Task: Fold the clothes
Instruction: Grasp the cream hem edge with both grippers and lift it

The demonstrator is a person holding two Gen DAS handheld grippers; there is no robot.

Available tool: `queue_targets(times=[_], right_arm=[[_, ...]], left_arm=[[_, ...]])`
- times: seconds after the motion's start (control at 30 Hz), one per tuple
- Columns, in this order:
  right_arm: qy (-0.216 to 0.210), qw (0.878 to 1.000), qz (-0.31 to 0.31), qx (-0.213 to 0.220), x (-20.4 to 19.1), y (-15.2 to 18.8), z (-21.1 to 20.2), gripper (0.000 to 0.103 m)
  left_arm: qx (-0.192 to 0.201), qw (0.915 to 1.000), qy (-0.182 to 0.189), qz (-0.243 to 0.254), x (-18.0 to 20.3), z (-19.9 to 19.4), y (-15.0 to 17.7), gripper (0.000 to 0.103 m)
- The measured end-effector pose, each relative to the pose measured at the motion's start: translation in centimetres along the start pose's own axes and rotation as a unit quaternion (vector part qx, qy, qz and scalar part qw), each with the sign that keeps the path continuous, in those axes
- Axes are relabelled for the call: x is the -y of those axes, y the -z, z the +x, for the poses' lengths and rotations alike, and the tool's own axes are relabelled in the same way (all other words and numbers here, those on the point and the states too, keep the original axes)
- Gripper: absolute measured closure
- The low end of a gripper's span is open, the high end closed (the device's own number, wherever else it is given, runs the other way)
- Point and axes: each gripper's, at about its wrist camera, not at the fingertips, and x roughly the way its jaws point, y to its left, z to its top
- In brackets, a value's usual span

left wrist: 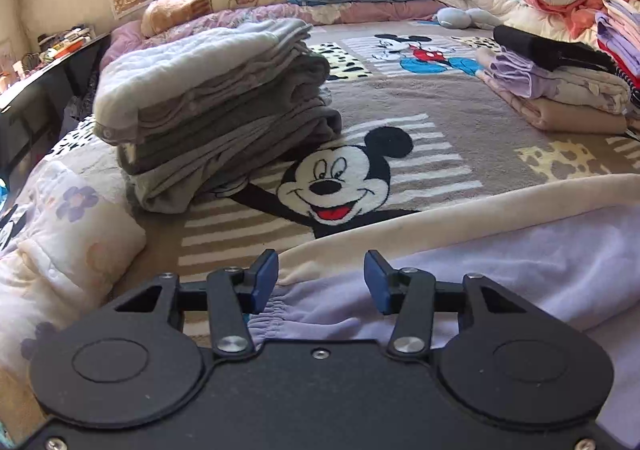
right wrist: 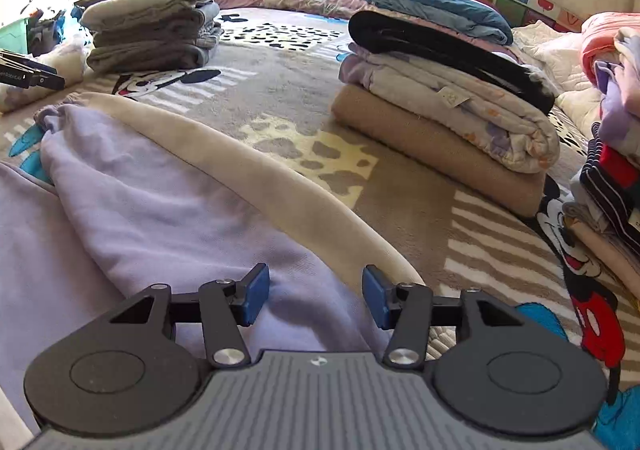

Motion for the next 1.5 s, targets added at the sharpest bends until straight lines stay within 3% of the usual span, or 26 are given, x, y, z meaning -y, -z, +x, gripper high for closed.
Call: queue_targets(times=[0.2,0.33,0.37,0.47,0.57,0.63,0.97,1.33,1.43,1.5], right_arm=[[-0.007,1.000,0.003,-0.013,0.9,-0.5,0.5,0.060],[-0.016,1.000,0.001,-0.023,1.0,-0.1,1.2,0.062],[-0.017,1.000,0.003,-0.022,1.1,-0.1,1.1,0.067],[-0.019,1.000,0.013,-0.017,1.4,0.0,1.1,0.084],[-0.018,1.000,0.022,-0.006,1.5,-0.1,0.8,0.096],[-0.012,1.000,0.018,0.002,1.3,-0.3,0.6,0.099],[0.017,0.997,0.031,0.062,2.7,-1.3,-1.5,0.100],[0.048,0.994,0.047,0.086,3.2,-1.2,-1.2,0.100],[0.056,0.994,0.050,0.080,3.3,-1.0,-0.8,0.100],[0.062,0.994,0.052,0.075,3.3,-0.8,-0.4,0.100]], left_arm=[[-0.038,0.9987,0.005,0.033,0.6,2.5,1.0,0.058],[-0.042,0.9990,0.016,0.002,-0.3,3.7,1.4,0.062],[-0.042,0.9990,0.018,-0.001,-0.4,3.8,1.3,0.063],[-0.041,0.9990,0.017,-0.008,-0.5,4.2,1.0,0.084],[-0.039,0.9991,0.016,0.002,0.0,4.8,0.8,0.099],[-0.033,0.9993,0.010,0.013,0.4,4.7,0.7,0.103],[0.062,0.9977,0.005,-0.025,0.1,2.0,-1.3,0.103],[0.105,0.9937,-0.013,-0.037,0.7,2.5,-2.9,0.103],[0.096,0.9947,-0.020,-0.031,1.2,3.9,-2.9,0.103],[0.067,0.9973,-0.026,-0.014,1.9,5.4,-2.6,0.103]])
